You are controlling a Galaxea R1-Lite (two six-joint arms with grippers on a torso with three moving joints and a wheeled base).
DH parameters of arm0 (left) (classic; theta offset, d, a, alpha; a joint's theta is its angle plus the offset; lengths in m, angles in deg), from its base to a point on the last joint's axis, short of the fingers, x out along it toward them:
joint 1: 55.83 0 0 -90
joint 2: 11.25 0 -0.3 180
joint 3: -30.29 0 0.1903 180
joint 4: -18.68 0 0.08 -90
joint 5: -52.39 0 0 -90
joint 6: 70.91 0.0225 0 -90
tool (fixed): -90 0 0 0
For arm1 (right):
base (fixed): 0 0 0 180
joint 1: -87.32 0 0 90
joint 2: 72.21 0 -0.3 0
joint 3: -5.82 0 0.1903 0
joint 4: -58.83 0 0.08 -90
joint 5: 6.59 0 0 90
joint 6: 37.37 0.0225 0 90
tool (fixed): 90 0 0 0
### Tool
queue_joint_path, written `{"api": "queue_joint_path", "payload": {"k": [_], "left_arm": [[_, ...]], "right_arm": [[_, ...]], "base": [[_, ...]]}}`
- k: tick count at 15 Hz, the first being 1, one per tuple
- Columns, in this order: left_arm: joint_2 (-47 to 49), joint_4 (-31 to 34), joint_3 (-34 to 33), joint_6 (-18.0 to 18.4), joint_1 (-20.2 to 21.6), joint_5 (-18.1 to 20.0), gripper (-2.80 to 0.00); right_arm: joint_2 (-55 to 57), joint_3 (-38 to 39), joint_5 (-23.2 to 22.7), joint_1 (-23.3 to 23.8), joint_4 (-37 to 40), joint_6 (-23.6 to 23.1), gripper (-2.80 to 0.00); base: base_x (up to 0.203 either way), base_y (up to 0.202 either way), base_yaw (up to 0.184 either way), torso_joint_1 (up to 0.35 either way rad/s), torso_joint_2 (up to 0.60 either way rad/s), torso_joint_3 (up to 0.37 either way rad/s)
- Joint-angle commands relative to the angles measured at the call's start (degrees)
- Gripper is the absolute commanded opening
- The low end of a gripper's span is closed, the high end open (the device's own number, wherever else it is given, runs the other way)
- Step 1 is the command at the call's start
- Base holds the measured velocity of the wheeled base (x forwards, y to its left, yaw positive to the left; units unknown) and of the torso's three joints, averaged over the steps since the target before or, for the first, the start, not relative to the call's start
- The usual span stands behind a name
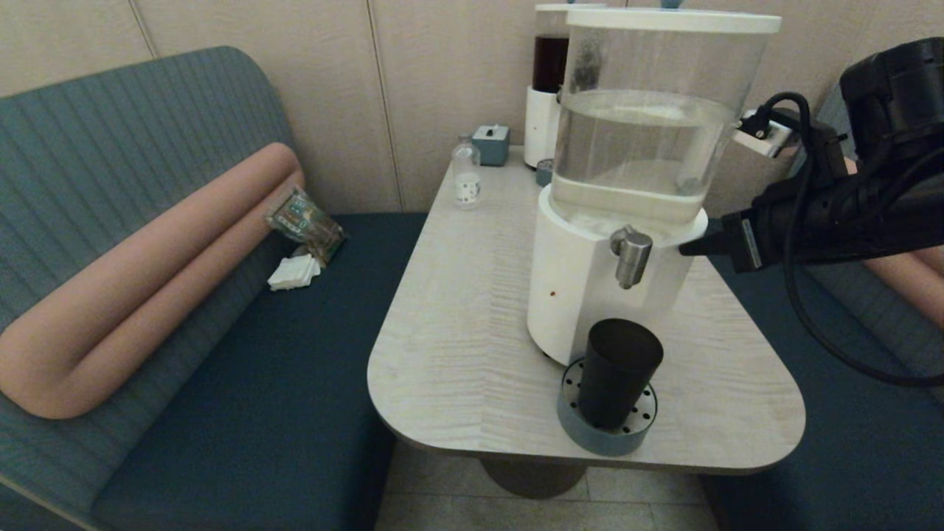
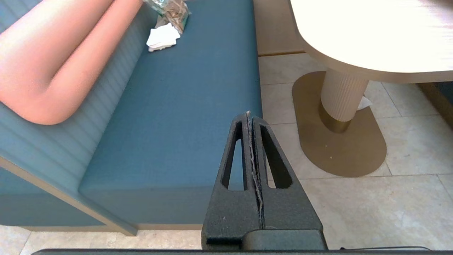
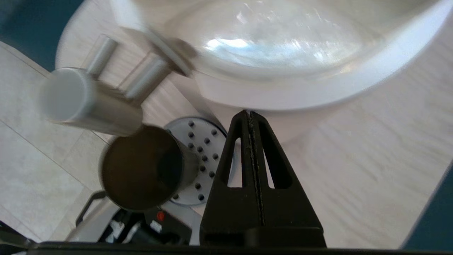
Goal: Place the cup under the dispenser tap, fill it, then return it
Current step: Turn on the faucet
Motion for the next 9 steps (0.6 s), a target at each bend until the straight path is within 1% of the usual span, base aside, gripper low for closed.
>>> {"api": "queue_joint_path", "payload": {"k": [1, 6, 9], "left_arm": [[0.1, 0.0, 0.0, 0.1, 0.0, 0.0, -2.8], [0.1, 0.0, 0.0, 0.1, 0.0, 0.0, -2.8], [0.1, 0.0, 0.0, 0.1, 0.0, 0.0, -2.8]], "right_arm": [[1.4, -0.9, -0.4, -0.9, -0.9, 0.0, -2.8], [-1.4, 1.1, -0.5, -2.4, -0.5, 0.3, -2.8], [-1.0, 0.7, -0.5, -3.2, -0.8, 0.3, -2.8]], "base": [[0.0, 0.0, 0.0, 0.0, 0.0, 0.0], [0.0, 0.0, 0.0, 0.0, 0.0, 0.0], [0.0, 0.0, 0.0, 0.0, 0.0, 0.0]]}}
